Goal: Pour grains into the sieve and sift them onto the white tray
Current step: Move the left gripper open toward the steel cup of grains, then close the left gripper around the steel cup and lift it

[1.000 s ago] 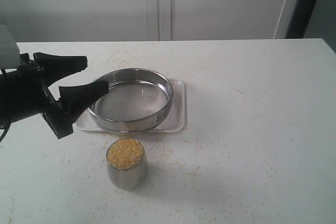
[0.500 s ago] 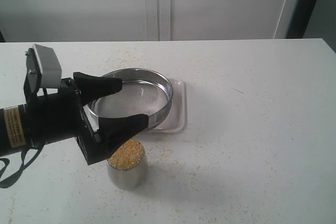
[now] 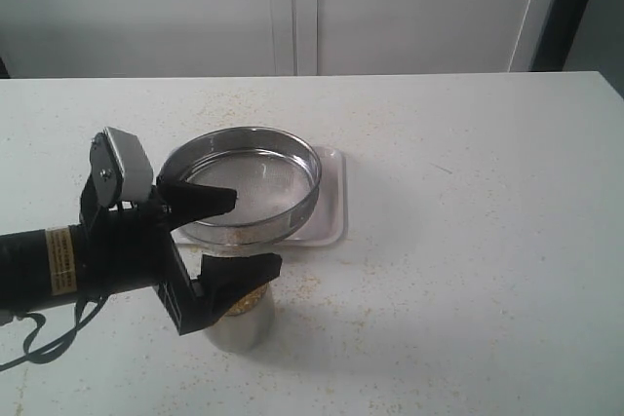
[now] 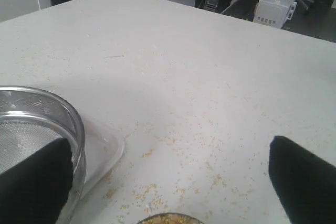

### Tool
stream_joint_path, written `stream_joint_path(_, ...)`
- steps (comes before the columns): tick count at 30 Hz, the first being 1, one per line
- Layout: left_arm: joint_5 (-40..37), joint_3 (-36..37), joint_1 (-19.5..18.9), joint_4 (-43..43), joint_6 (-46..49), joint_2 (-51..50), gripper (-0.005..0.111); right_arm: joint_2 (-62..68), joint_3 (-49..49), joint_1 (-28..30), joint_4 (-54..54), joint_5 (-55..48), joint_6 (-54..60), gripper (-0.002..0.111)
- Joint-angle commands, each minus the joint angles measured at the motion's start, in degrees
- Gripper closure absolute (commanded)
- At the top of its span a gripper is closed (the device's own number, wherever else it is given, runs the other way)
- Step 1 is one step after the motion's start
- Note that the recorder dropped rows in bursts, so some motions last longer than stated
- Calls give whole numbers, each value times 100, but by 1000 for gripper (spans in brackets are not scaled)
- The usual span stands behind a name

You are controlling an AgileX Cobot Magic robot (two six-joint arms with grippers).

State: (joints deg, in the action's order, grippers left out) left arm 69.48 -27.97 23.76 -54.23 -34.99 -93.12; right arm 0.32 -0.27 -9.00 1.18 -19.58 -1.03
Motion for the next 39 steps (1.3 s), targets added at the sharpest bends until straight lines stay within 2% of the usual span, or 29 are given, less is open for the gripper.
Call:
stream_joint_path(1, 48, -3, 34, -186, 195, -171, 7, -32, 27, 49, -22, 40, -28, 108)
stream_joint_path(11, 48, -3, 34, -219, 632, -562, 7, -32, 27, 49, -22, 40, -138, 108)
stream_joint_path(39, 48, -3, 34, 115, 968, -1029, 7, -32, 27, 49, -22, 29, -138, 108)
